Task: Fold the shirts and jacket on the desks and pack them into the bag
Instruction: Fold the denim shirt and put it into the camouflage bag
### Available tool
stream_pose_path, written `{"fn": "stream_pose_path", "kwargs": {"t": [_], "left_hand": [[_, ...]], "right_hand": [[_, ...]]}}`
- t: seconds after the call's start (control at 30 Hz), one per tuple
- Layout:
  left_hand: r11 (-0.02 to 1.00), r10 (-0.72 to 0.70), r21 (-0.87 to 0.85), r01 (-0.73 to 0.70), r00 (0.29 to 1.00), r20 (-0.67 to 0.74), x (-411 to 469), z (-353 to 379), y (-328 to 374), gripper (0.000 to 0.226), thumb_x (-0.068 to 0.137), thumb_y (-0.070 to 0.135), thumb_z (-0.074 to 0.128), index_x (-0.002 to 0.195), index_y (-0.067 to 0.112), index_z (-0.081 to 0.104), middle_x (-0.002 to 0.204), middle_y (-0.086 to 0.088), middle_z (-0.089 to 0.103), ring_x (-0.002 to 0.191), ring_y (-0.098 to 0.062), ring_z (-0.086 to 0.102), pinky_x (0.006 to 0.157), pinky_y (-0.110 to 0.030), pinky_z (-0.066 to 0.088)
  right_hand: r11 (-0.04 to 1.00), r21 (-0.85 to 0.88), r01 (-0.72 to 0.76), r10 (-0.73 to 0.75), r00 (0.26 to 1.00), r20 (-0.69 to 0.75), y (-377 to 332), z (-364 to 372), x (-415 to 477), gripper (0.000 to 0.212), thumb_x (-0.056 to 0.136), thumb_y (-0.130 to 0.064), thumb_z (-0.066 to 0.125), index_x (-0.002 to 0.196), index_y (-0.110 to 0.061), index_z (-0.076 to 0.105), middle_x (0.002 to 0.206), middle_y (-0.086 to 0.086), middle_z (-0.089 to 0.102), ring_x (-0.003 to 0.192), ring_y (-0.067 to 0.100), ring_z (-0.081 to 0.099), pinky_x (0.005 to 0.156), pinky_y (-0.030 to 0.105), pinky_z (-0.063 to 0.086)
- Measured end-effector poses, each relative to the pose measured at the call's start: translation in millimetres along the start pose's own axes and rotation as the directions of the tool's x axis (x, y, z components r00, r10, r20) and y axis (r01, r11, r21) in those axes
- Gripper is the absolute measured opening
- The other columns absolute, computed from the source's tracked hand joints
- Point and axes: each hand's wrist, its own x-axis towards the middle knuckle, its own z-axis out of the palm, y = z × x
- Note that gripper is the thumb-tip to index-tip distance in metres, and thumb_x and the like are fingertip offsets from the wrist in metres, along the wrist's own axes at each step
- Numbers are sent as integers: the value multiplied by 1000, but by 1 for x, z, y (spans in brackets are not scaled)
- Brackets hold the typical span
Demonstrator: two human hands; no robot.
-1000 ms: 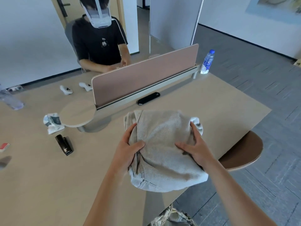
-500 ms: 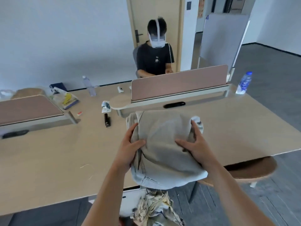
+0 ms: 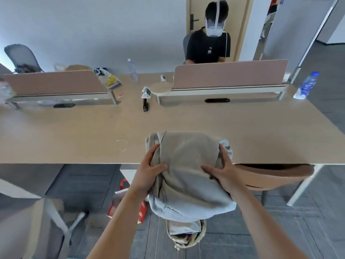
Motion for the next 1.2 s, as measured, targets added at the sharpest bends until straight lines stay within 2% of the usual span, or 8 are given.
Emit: {"fn": "stream_pose_path", "kwargs": {"t": [0.13, 0.27, 0.33, 0.57, 0.73, 1.0, 1.13, 1.2], "left_hand": [[999, -29, -22, 29, 1000, 7, -32, -4, -44, 74, 65, 16, 72, 131, 46, 56, 123, 12, 68, 113, -9, 65, 96, -30, 51], [998, -56, -27, 55, 998, -18, -59, -8, -100, 77, 61, 20, 75, 131, 47, 56, 123, 15, 67, 114, -2, 62, 93, -22, 49], [997, -77, -23, 76, 995, -67, -72, -6, -127, 76, 61, 20, 73, 130, 47, 55, 120, 18, 66, 106, 9, 62, 85, -12, 47], [980, -200, -35, 197, 963, -181, -82, 18, -240, 76, 59, 20, 74, 127, 50, 56, 125, 23, 60, 111, 10, 58, 95, -18, 46], [959, -283, -71, 274, 933, -220, -53, 31, -356, 74, 63, 22, 74, 129, 51, 55, 127, 18, 61, 103, 9, 62, 77, -11, 49], [945, -327, -85, 317, 930, -170, 14, 44, -504, 74, 60, 29, 78, 126, 54, 54, 124, 15, 63, 104, -1, 64, 79, -19, 51], [952, -306, -68, 299, 945, -113, 54, 49, -547, 68, 76, 20, 79, 131, 50, 52, 121, 17, 61, 99, 3, 62, 70, -10, 50], [957, -286, -68, 280, 952, -108, 72, 43, -567, 66, 75, 24, 79, 128, 52, 54, 126, 12, 61, 106, -6, 63, 79, -19, 55]], "right_hand": [[998, -58, 10, -8, 999, 36, 37, 1, -29, 112, 61, -51, 90, 152, -52, 24, 142, -19, 52, 107, -2, 63, 88, 23, 52], [996, -83, -28, 34, 997, 68, 79, 9, -51, 110, 70, -38, 89, 155, -49, 19, 149, -18, 42, 118, -1, 54, 81, 14, 50], [990, -125, -69, 81, 993, 89, 104, 11, -59, 111, 70, -42, 88, 153, -54, 16, 147, -22, 38, 123, 4, 51, 94, 19, 45], [955, -257, -145, 192, 967, 166, 216, 11, -46, 111, 73, -43, 85, 155, -52, 10, 158, -15, 28, 138, 16, 40, 104, 32, 36], [945, -290, -151, 217, 953, 213, 328, 18, -3, 114, 70, -48, 86, 153, -56, 8, 162, -13, 23, 142, 19, 36, 106, 37, 35], [932, -306, -194, 249, 957, 150, 478, 27, 58, 112, 71, -43, 87, 151, -58, 10, 161, -10, 27, 138, 24, 42, 108, 42, 39], [924, -325, -201, 245, 964, 101, 518, 27, 88, 111, 69, -48, 87, 148, -64, 10, 161, -11, 29, 136, 25, 45, 109, 49, 40], [925, -344, -162, 208, 973, 102, 530, 35, 104, 110, 72, -47, 85, 151, -59, 9, 160, -11, 29, 135, 24, 46, 105, 44, 41]]}}
